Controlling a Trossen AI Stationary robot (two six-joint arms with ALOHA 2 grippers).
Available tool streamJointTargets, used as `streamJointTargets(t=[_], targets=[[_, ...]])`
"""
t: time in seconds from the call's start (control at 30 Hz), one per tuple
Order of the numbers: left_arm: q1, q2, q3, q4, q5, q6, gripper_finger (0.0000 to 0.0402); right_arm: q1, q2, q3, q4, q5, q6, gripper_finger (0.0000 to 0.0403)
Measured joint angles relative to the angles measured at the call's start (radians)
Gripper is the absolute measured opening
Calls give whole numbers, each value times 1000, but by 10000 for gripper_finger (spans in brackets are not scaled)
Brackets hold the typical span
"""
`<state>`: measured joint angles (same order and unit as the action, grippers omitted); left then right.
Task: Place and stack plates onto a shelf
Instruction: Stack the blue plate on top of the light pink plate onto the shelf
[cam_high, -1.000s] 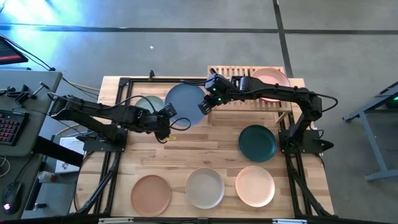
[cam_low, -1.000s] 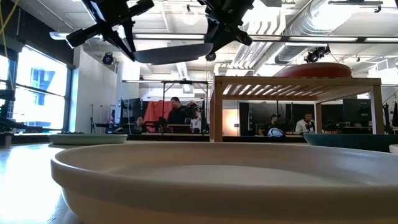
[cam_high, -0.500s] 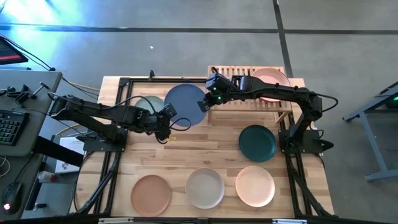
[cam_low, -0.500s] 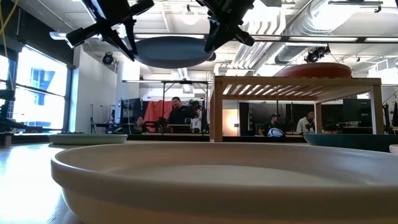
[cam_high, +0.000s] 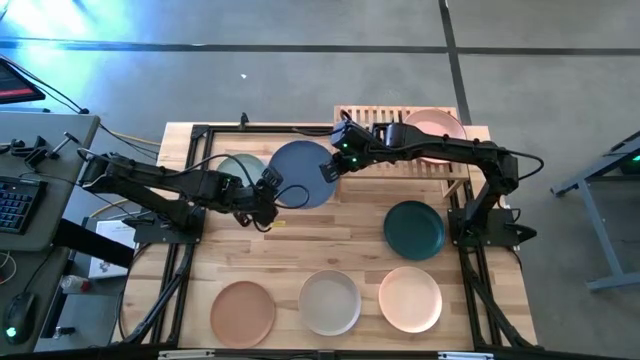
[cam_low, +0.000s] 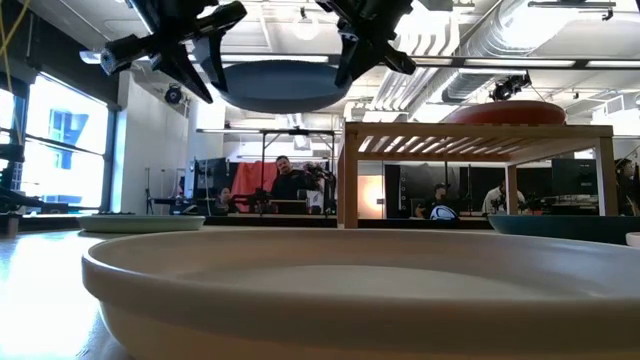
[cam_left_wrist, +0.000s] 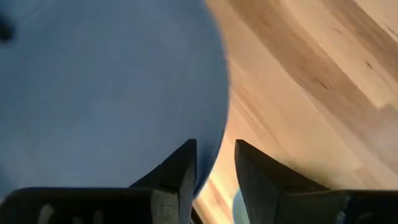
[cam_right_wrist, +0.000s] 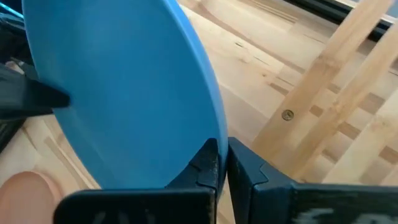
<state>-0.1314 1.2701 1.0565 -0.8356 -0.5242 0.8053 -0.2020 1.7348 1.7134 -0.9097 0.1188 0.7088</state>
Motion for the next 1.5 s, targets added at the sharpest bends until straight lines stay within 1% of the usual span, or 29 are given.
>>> streamJointTargets(t=[0.07,0.17,0.37,0.47,0.67,0.77,0.97,1.2,1.3,1.5], targets=[[0,0,0,-4,-41,-64,105,0,0,0,-16,6,-1,0],[0,0,0,-5,-97,-116,105,-3,-1,0,-48,33,-1,0],[0,-1,0,-18,-117,-190,102,-29,-30,0,-109,37,-2,0],[0,-1,0,-23,-139,-227,102,-42,-71,0,-129,44,-16,0],[23,-1,0,-21,-261,-293,102,-84,-174,0,-192,83,-63,0],[53,-1,0,-20,-292,-322,102,-115,-226,0,-231,111,-88,0],[128,-1,0,-20,-298,-364,102,-207,-327,0,-293,117,-171,0],[195,-1,0,-19,-298,-368,102,-370,-430,0,-389,116,-258,0],[219,-1,0,-18,-293,-368,102,-445,-464,-5,-433,113,-262,0],[269,-1,0,26,-252,-367,102,-562,-565,-129,-404,28,-238,0]])
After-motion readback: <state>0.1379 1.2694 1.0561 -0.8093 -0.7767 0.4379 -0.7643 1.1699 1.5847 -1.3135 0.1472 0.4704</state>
